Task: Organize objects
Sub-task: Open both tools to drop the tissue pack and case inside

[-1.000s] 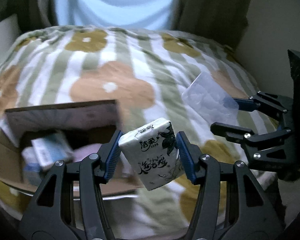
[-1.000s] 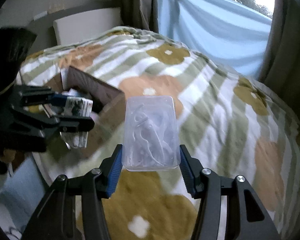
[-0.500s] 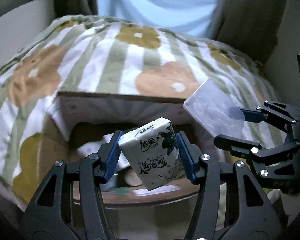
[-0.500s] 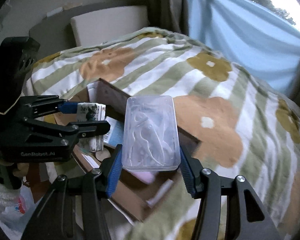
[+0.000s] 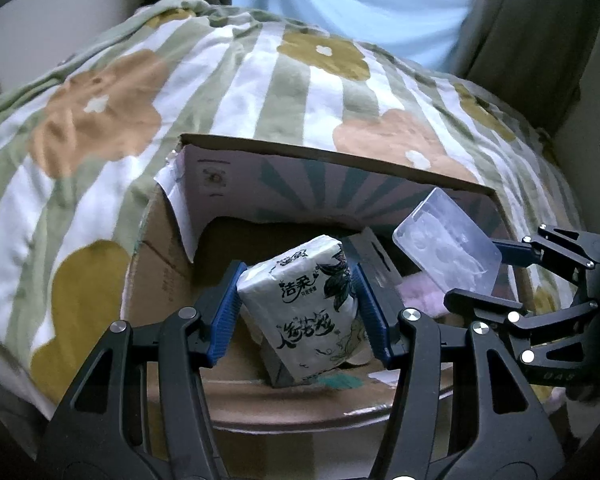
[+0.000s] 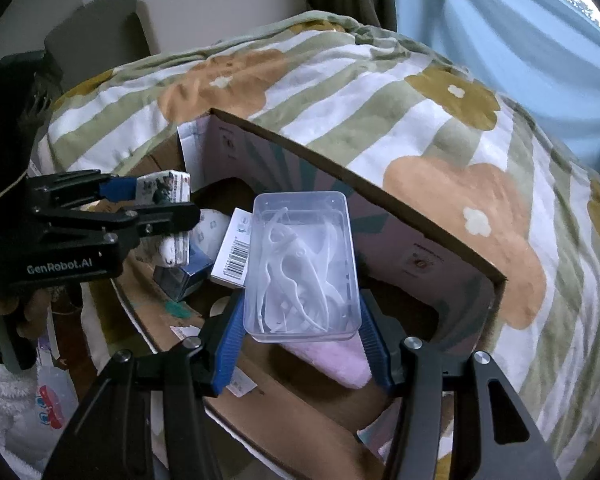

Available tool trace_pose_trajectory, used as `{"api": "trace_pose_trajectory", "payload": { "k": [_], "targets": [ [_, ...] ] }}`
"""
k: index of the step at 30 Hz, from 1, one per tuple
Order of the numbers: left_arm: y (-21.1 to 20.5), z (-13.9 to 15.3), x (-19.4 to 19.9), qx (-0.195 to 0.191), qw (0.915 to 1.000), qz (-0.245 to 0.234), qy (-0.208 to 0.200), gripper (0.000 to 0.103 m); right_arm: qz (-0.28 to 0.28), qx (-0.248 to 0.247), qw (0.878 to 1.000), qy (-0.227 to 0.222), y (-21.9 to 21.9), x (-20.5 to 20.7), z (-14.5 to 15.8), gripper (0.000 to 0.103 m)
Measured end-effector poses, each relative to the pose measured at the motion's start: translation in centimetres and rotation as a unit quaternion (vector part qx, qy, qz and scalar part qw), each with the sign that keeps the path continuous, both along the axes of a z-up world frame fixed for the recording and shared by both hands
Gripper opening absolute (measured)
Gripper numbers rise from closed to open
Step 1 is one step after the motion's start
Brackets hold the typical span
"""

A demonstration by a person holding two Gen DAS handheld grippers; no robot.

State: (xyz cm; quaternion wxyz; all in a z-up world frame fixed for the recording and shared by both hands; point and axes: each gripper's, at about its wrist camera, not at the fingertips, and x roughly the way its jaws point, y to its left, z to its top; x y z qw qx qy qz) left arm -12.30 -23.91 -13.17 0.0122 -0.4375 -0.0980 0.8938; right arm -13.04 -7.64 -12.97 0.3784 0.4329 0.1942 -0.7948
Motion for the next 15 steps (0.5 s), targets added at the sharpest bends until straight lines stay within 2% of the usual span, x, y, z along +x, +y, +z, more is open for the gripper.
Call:
{"api": "trace_pose_trajectory", "payload": {
  "k": [2,3,5,6,8,10,15],
  "targets": [
    [0.1,0.0,-0.3,-0.012,0.9999,-0.003,-0.003,0.052,-0.001,0.004,1.000,-0.002,-0.2,-0.1,-0.1,0.050],
    [0.2,0.0,-0.5,-0.016,0.9998,-0.006,-0.008,0.057,-0.002,0.005,1.000,-0.007,-0.3,-0.1,-0.1,0.050],
    [0.3,0.2,-0.6,-0.022,0.9997,-0.006,-0.007,0.079,-0.003,0.015,1.000,-0.015,-0.6,-0.2,-0.2,0.052],
    [0.5,0.4,-0.7,-0.028,0.9996,-0.004,-0.005,0.103,-0.005,0.023,1.000,-0.014,-0.8,-0.2,-0.3,0.056],
    [0.8,0.9,-0.5,-0.044,0.9990,-0.002,0.008,0.103,-0.012,0.039,0.999,-0.006,-0.9,-0.1,-0.5,0.090],
    [1.1,1.1,-0.7,-0.057,0.9984,-0.005,0.004,0.103,-0.014,0.042,0.999,0.005,-0.7,0.1,-0.6,0.102],
    [1.3,1.3,-0.8,-0.055,0.9985,-0.003,0.001,0.103,-0.022,0.053,0.998,0.001,-0.2,0.3,-1.3,0.102]
  ]
}}
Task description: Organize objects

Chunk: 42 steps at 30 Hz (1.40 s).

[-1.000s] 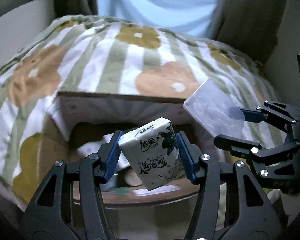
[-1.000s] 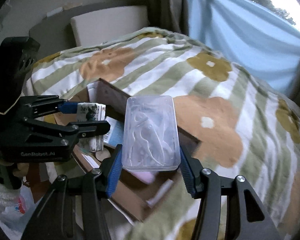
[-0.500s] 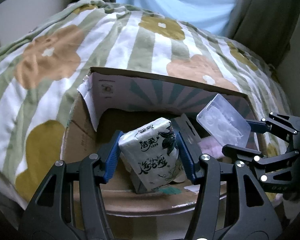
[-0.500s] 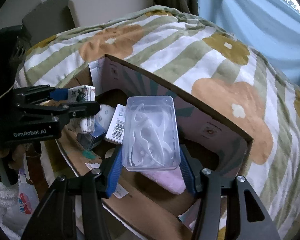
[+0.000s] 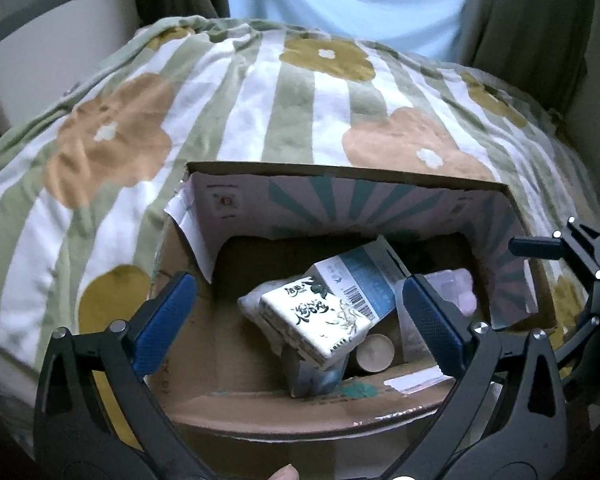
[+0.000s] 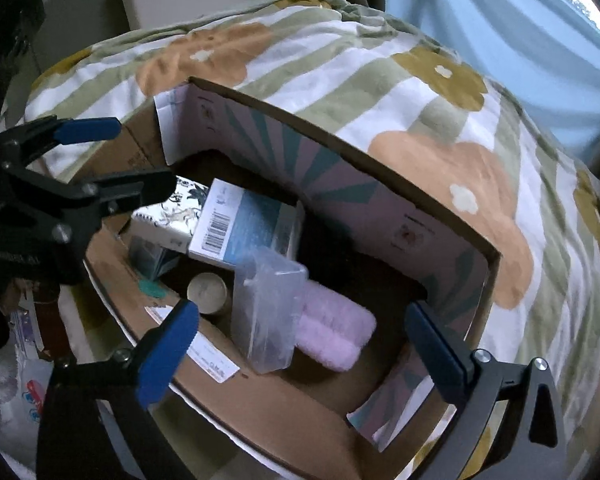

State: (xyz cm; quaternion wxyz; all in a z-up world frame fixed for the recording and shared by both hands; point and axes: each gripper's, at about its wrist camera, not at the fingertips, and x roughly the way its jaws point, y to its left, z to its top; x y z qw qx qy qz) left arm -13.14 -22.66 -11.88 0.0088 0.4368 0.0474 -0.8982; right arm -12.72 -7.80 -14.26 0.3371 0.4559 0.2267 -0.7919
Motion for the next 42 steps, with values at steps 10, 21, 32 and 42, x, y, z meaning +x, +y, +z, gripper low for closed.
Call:
{"api": "trace_pose_trajectory", "payload": {
  "k": [10,21,32,42],
  "targets": [
    [-0.4,0.3,1.0,0.011,0.9999,0.010,0.001,0.103,-0.003,-0.018,1.000,0.002,0.0,0.6,0.7,0.102],
    [0.4,1.8,2.1,0.014,0.9998,0.008,0.011,0.103,-0.008,-0.029,1.000,0.009,0.3,1.9,1.4,0.102],
    [2.2,5.0,3.7,-0.010,0.9993,0.001,0.036,0.103,-0.008,-0.044,0.998,0.039,1.2,3.9,4.0,0.102],
    [7.8,10.0,5.0,-0.019,0.9954,-0.034,0.087,0.103,-0.080,-0.076,0.992,0.055,5.6,5.4,8.0,0.102]
  ]
}}
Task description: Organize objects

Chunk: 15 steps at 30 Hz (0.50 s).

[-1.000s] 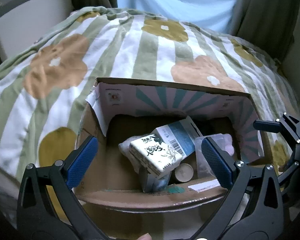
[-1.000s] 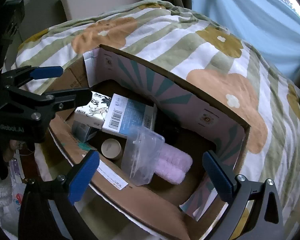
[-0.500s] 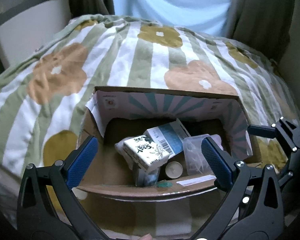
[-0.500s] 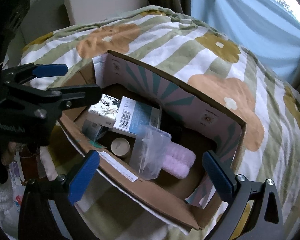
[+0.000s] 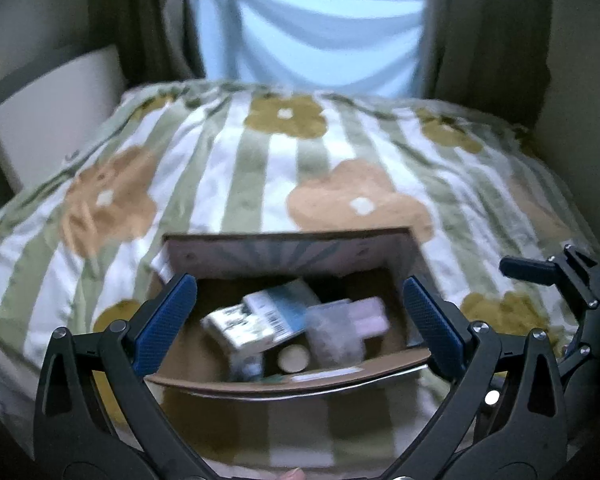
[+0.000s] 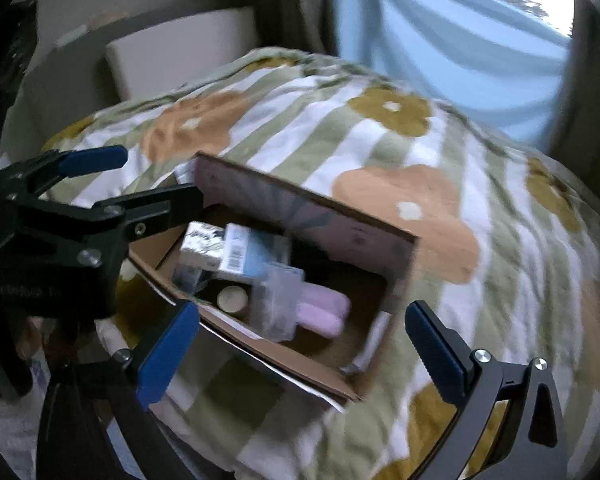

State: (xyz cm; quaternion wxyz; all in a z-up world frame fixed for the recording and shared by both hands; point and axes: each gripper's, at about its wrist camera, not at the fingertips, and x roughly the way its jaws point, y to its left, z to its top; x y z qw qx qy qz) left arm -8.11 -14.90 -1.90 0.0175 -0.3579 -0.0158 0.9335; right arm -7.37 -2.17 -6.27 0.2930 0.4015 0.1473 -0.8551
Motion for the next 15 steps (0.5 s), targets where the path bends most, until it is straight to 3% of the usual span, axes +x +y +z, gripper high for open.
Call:
{"api": "trace_pose_trajectory", "payload": {
  "k": [10,15],
  "targets": [
    [6.5,3.2,3.6,-0.050,0.9968,0.001,0.063,0.103,-0.129,-0.006,0.988,0.083,8.0,2.6,5.6,0.102],
    [7.6,3.4,5.2,-0.055,0.9956,0.018,0.073,0.103,-0.189,-0.027,0.978,0.084,11.7,3.5,6.1,0.102]
  ]
}}
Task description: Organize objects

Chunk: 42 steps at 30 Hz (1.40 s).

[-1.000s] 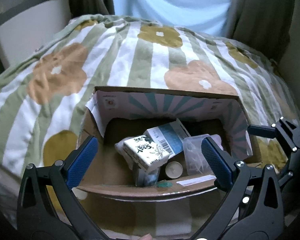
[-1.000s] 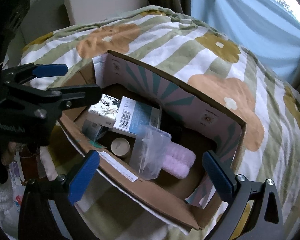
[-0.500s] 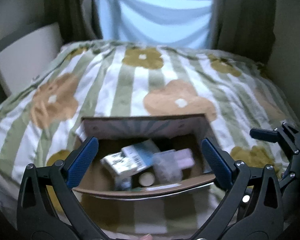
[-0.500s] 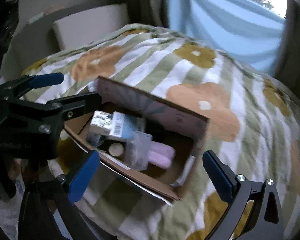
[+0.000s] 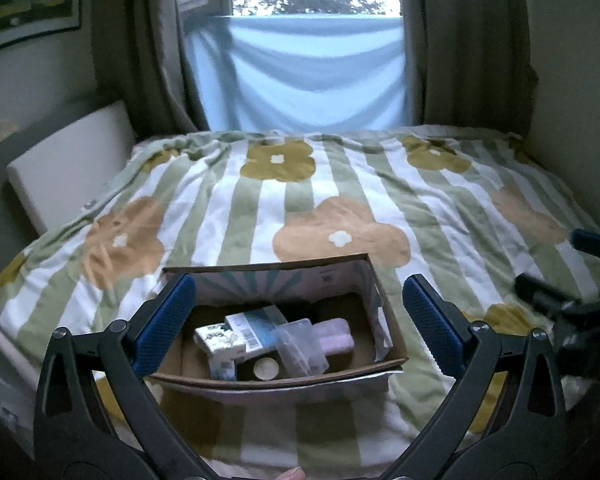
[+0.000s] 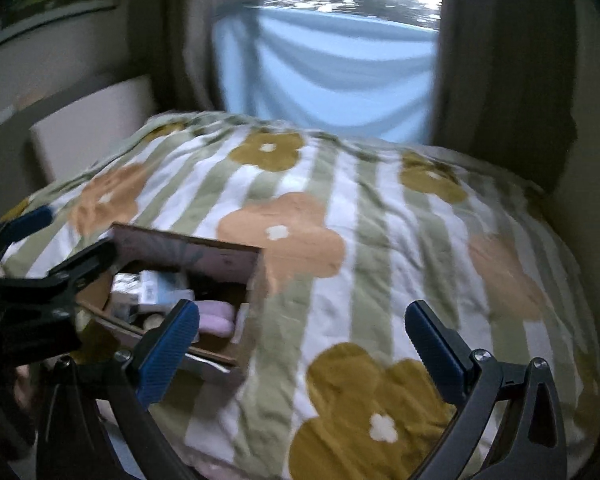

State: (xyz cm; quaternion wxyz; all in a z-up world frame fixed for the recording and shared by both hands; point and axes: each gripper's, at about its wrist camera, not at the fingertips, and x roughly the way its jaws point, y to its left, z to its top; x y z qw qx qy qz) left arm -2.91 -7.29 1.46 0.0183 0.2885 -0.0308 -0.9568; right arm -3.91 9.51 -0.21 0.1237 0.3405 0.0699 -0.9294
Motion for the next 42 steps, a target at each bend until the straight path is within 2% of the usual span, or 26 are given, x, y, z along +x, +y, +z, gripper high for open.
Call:
{"api": "trace_pose_trajectory", "payload": {
  "k": [5,8,42],
  "targets": [
    [0.4,-0.4,1.3,0.012,0.9998,0.014,0.001,0.103,-0.061,-0.018,0.998,0.021,3.2,1.2,-0.2,0.102],
    [1.0,-0.5,1.6,0.007,0.9999,0.014,0.003,0.103,-0.072,-0.013,0.997,0.030,3.9,1.6,-0.4,0.102],
    [2.2,-0.7,1.0,0.027,0.9996,-0.002,0.008,0.103,-0.095,-0.014,0.995,0.030,4.7,1.8,-0.3,0.102]
  ]
}}
